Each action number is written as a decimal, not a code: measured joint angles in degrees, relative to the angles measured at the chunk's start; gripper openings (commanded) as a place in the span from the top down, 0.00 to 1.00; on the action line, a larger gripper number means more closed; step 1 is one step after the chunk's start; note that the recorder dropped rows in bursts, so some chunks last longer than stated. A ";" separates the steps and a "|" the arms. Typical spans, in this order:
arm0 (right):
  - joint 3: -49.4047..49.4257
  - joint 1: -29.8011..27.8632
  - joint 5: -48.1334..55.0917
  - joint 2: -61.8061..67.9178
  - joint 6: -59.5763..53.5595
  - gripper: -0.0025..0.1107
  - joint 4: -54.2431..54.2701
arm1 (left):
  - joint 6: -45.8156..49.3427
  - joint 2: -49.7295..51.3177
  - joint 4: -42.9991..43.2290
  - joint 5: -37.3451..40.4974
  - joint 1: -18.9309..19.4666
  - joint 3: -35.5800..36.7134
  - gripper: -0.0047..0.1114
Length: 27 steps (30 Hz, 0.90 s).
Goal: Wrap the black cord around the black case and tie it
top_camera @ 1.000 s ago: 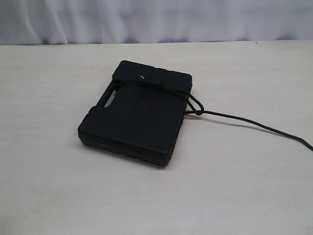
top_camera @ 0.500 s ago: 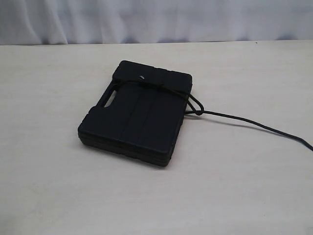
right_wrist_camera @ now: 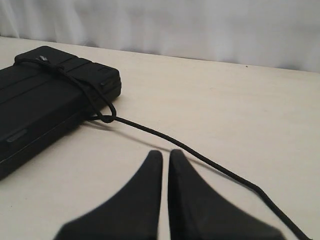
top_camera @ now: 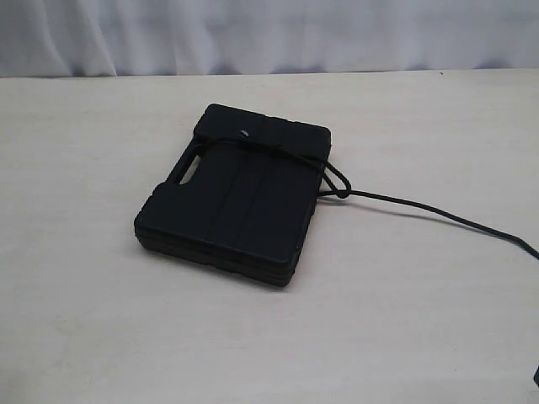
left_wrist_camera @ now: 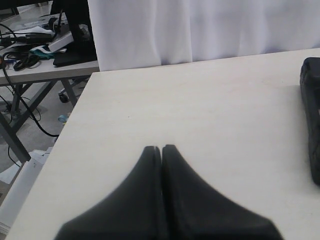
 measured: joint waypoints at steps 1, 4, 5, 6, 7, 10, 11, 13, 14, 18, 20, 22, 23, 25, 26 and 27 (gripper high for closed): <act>0.00 0.00 0.04 0.00 0.00 0.94 0.00 | 0.00 0.00 0.00 0.00 0.00 0.00 0.96; 0.00 0.00 0.20 0.00 0.00 0.94 0.00 | 0.00 0.00 0.00 0.00 0.00 0.00 0.96; 0.00 0.00 0.20 0.00 0.00 0.94 0.00 | 0.00 0.00 0.00 0.00 0.00 0.00 0.96; 0.00 0.00 0.20 0.00 0.00 0.94 0.00 | 0.00 0.00 0.00 0.00 0.00 0.00 0.96; 0.00 0.00 0.20 0.00 0.00 0.94 0.00 | 0.00 0.00 0.00 0.00 0.00 0.00 0.96; 0.00 0.00 0.20 0.00 0.00 0.94 0.33 | 0.00 0.00 0.00 0.00 0.00 0.00 0.96; 0.00 0.00 0.20 0.00 0.00 0.94 0.33 | 0.00 0.00 0.00 0.00 0.00 0.00 0.96; 0.00 0.00 0.20 0.00 0.00 0.94 0.33 | 0.00 0.00 0.00 0.00 -0.42 0.00 0.96; 0.00 0.00 0.20 0.00 0.00 0.94 0.33 | 0.00 0.00 0.00 0.00 -1.03 0.00 0.96; 0.00 0.00 0.20 0.00 0.00 0.94 0.33 | 0.00 0.00 0.00 0.00 -2.97 0.00 0.96; 0.00 0.00 0.20 0.00 0.00 0.94 0.33 | 0.00 0.00 0.00 0.00 -3.19 0.00 0.96; 0.00 0.00 0.20 0.00 0.00 0.94 0.33 | 0.00 0.00 0.00 0.00 -3.34 0.00 0.96; 0.00 0.00 0.20 0.00 0.00 0.94 0.33 | 0.00 0.00 0.00 0.00 -3.34 0.00 0.96; 0.00 0.00 0.20 0.00 0.00 0.94 0.33 | 0.00 0.00 0.00 0.00 -3.34 0.00 0.96; 0.00 0.00 0.20 0.00 0.00 0.94 0.33 | 0.00 0.00 0.00 0.00 -3.34 0.00 0.96; 0.00 0.00 0.20 0.00 0.00 0.94 0.33 | 0.00 0.00 0.00 0.00 -3.34 0.00 0.96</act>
